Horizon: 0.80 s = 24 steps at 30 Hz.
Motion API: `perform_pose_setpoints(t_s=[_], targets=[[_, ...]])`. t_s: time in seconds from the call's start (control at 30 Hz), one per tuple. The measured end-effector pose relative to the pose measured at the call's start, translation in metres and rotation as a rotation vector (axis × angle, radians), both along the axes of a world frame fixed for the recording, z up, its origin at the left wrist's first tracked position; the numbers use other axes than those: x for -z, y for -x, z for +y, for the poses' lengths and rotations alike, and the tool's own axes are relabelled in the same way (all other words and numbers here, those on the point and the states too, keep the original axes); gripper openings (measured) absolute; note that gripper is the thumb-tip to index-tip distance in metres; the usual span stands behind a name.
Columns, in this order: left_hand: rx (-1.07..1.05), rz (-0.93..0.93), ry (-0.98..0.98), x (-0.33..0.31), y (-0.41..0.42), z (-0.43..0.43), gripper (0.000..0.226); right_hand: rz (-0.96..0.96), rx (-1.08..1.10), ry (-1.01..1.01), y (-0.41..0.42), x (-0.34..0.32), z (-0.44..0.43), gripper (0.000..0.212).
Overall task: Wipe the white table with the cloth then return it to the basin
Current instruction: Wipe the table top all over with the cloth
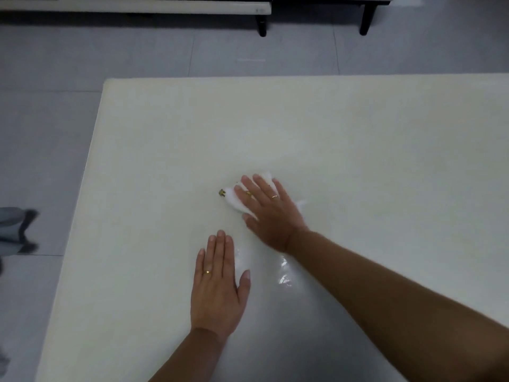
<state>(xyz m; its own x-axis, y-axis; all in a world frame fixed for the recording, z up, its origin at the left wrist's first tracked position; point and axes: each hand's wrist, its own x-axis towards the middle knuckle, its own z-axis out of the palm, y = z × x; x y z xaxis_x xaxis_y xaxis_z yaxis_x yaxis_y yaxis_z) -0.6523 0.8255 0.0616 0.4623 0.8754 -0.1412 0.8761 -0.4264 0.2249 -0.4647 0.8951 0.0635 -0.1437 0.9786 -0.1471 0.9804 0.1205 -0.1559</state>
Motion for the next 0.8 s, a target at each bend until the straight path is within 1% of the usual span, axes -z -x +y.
perform_pose_setpoints(t_s=[0.03,0.07,0.1,0.17,0.2,0.23,0.27,0.3,0.37,0.43,0.5,0.53,0.57,0.67,0.73,0.77,0.8], targets=[[0.000,-0.011,-0.001,0.000,0.000,0.000,0.067,-0.050,-0.014,-0.002,-0.018,0.002,0.003,0.061],[0.001,-0.020,-0.004,0.000,0.000,0.001,0.067,-0.079,0.051,0.006,-0.036,0.003,0.007,0.061],[0.002,-0.025,-0.008,0.000,-0.001,0.001,0.067,-0.084,0.176,0.010,-0.050,0.005,0.011,0.060],[-0.002,-0.030,-0.011,0.000,0.000,0.001,0.067,-0.039,0.495,0.030,-0.058,0.005,0.022,0.059],[-0.005,-0.034,-0.007,0.000,0.000,0.001,0.067,-0.012,0.631,0.043,-0.050,0.005,0.029,0.059],[-0.007,-0.039,-0.001,0.000,0.000,0.001,0.067,0.004,0.717,0.057,-0.035,0.004,0.035,0.060],[-0.008,-0.043,0.003,0.000,0.000,0.001,0.067,0.008,0.731,0.062,-0.017,0.004,0.039,0.061],[-0.011,-0.044,0.005,0.000,-0.001,0.001,0.067,0.001,0.666,0.046,0.001,0.004,0.041,0.062],[-0.018,-0.040,0.011,0.001,-0.001,0.000,0.067,0.001,0.400,0.016,0.029,0.002,0.037,0.062],[-0.023,-0.054,0.017,0.001,-0.002,0.001,0.067,0.036,0.146,-0.004,0.023,0.000,0.034,0.061],[-0.016,-0.085,0.018,-0.001,-0.006,0.004,0.069,-0.006,-0.007,-0.012,-0.007,0.000,0.039,0.061],[-0.003,-0.097,0.012,-0.002,-0.010,0.007,0.070,-0.050,-0.006,-0.010,-0.024,0.001,0.043,0.061],[0.017,-0.106,0.003,-0.004,-0.015,0.013,0.070,-0.076,0.060,0.000,-0.042,0.002,0.047,0.061],[0.045,-0.107,-0.028,-0.008,-0.040,0.041,0.069,-0.047,0.439,0.033,-0.075,0.002,0.063,0.058],[0.022,-0.100,-0.047,-0.009,-0.058,0.065,0.068,-0.011,0.643,0.060,-0.063,0.003,0.076,0.058],[0.006,-0.096,-0.049,-0.009,-0.067,0.076,0.069,-0.002,0.691,0.070,-0.051,0.003,0.082,0.059],[-0.010,-0.090,-0.047,-0.009,-0.073,0.085,0.069,-0.002,0.676,0.067,-0.037,0.004,0.086,0.059]])
